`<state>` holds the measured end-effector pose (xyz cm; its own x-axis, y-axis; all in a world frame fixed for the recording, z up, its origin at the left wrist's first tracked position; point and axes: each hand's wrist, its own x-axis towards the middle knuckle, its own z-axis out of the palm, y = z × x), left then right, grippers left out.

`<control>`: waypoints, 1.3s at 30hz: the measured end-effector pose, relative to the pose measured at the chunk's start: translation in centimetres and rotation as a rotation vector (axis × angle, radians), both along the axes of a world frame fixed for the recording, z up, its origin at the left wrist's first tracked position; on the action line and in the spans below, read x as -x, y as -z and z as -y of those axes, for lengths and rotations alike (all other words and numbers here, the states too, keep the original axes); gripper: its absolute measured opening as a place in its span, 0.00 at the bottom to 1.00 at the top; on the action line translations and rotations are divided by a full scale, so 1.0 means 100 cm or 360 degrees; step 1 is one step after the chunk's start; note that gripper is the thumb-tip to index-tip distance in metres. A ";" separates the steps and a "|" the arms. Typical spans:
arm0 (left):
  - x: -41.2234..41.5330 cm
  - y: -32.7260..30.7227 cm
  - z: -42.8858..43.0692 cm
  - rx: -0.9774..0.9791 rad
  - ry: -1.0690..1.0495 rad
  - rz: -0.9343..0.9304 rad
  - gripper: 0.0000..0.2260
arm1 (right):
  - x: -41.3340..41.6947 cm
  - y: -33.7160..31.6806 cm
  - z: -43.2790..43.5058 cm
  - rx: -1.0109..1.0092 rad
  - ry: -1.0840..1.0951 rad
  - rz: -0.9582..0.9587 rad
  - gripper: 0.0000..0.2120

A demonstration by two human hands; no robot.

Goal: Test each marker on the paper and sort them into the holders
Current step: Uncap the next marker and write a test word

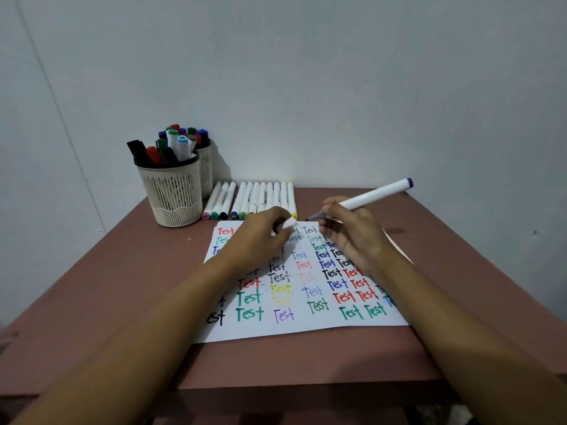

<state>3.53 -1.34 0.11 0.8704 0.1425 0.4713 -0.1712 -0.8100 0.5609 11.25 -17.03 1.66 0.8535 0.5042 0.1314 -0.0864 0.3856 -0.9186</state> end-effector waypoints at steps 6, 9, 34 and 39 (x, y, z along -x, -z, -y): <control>0.001 -0.001 0.001 -0.0045 0.0062 0.0025 0.10 | 0.001 0.003 -0.004 0.0079 -0.0026 0.0128 0.10; 0.002 -0.002 0.004 -0.0061 0.0121 0.0052 0.10 | 0.003 0.003 -0.005 0.0139 -0.0052 0.0159 0.10; 0.008 -0.004 0.019 0.0012 0.0202 0.0111 0.08 | 0.006 0.004 0.003 0.0254 -0.0244 0.0259 0.02; 0.006 -0.011 0.017 0.0560 0.0100 0.0099 0.04 | 0.006 -0.001 0.002 0.0070 -0.0208 -0.0053 0.02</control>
<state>2.92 -3.03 1.21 0.8538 0.2528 0.4552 -0.2568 -0.5560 0.7905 10.62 -17.25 1.80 0.7838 0.6159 0.0796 -0.1639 0.3288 -0.9301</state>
